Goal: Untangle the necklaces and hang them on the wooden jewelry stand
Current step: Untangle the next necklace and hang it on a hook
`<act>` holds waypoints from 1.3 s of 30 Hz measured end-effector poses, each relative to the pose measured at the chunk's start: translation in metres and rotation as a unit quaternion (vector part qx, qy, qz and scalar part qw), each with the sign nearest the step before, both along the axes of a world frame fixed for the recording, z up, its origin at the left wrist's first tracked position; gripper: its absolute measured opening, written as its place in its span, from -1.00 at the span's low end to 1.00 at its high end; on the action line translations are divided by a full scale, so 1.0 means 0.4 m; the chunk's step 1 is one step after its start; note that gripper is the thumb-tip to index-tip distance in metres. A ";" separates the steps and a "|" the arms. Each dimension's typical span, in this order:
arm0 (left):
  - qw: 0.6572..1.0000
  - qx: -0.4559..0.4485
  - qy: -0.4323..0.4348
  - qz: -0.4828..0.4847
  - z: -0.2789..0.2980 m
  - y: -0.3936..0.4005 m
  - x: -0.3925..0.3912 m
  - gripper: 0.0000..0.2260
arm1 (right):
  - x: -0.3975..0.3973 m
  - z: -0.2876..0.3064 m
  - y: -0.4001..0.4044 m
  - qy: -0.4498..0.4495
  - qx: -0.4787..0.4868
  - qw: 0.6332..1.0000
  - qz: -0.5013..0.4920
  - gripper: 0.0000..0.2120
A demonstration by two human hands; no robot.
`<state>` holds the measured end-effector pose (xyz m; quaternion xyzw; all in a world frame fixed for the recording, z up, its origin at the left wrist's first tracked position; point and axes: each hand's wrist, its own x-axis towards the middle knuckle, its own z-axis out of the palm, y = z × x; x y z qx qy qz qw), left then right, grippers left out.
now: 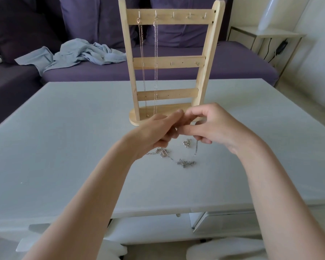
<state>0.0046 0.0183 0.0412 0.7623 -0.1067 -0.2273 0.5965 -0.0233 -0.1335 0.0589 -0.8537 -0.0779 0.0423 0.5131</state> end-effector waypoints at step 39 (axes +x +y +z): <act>0.990 -0.070 -0.109 0.062 0.006 0.002 -0.009 -0.86 | 0.003 -0.026 -0.019 0.020 0.240 0.969 -0.062 -0.89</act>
